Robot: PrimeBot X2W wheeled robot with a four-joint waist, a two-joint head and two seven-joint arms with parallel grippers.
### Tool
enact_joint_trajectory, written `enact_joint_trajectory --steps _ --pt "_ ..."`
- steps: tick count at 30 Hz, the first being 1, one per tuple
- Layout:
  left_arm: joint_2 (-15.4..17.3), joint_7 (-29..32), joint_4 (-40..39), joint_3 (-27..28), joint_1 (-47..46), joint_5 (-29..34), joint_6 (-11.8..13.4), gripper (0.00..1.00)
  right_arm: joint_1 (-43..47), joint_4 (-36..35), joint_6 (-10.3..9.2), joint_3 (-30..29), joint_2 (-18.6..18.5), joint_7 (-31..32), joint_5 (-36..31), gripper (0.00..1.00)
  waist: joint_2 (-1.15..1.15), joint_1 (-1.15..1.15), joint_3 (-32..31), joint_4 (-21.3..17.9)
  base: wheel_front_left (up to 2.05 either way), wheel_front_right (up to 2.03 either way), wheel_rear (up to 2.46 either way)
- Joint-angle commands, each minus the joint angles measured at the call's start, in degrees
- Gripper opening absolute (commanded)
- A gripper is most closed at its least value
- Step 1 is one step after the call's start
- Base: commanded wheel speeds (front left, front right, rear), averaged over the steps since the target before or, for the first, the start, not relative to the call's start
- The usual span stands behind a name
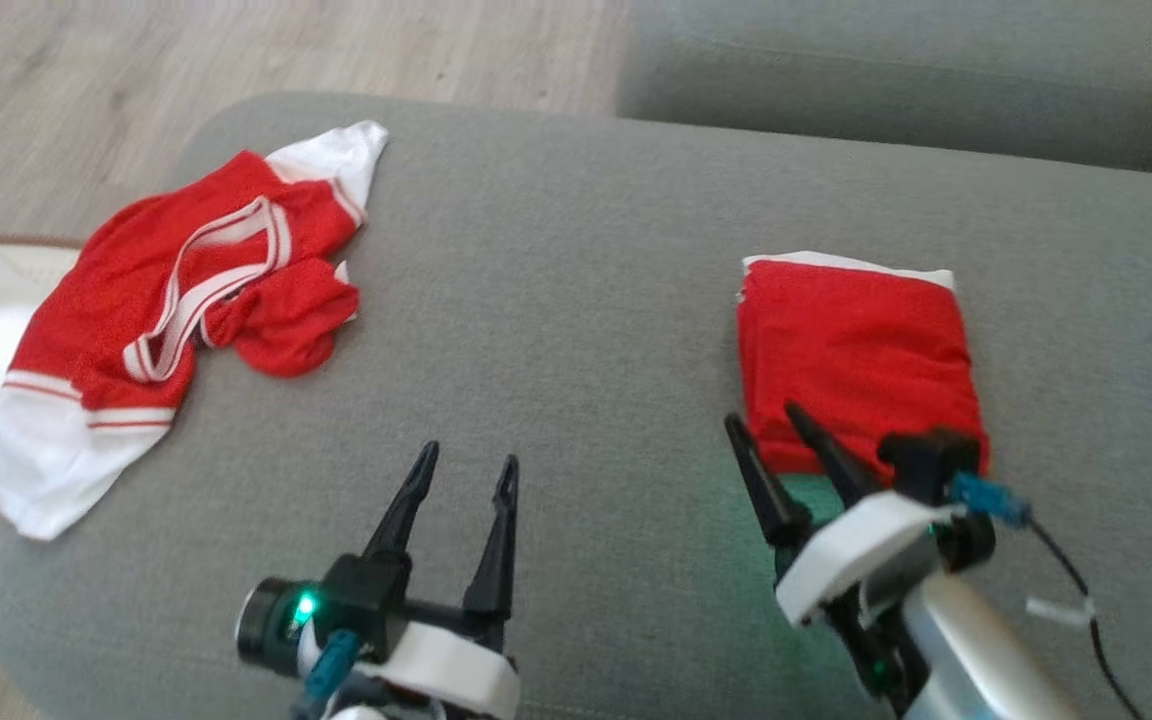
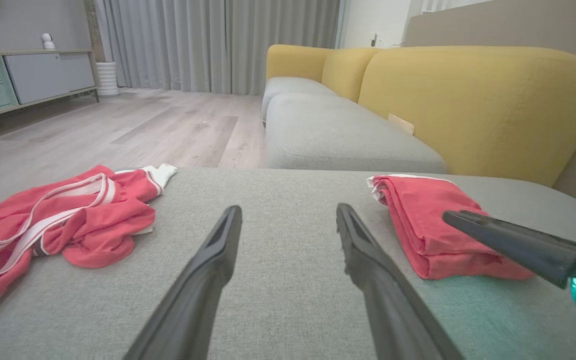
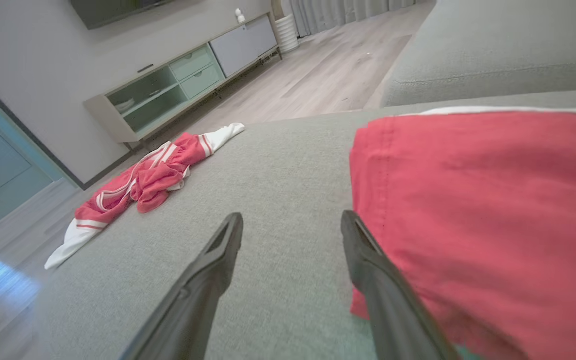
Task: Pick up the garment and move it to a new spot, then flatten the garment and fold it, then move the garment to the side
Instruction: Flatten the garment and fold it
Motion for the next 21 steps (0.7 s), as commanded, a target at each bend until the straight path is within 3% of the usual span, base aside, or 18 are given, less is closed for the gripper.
enact_joint_trajectory --steps 1,14,21 --pt "-0.4 -0.7 -1.6 2.6 0.0 0.2 0.4 1.0 0.5 -2.5 -0.05 0.8 0.7 -1.8 0.5 1.0 0.0 0.0 -1.6 -1.7 0.0 0.0 0.0" --pt "0.4 -0.7 -1.9 10.1 7.3 0.6 1.8 1.0 6.7 -0.4 -0.05 -10.5 -3.4 -9.3 -7.3 1.0 0.0 0.0 -7.2 -9.3 0.0 0.0 0.0" --pt "0.6 -0.7 -3.0 13.7 10.5 1.5 2.0 1.0 8.3 -3.0 -0.05 -12.4 -4.0 -10.9 -9.9 1.0 0.0 0.0 -8.2 -11.8 0.0 0.0 0.0"
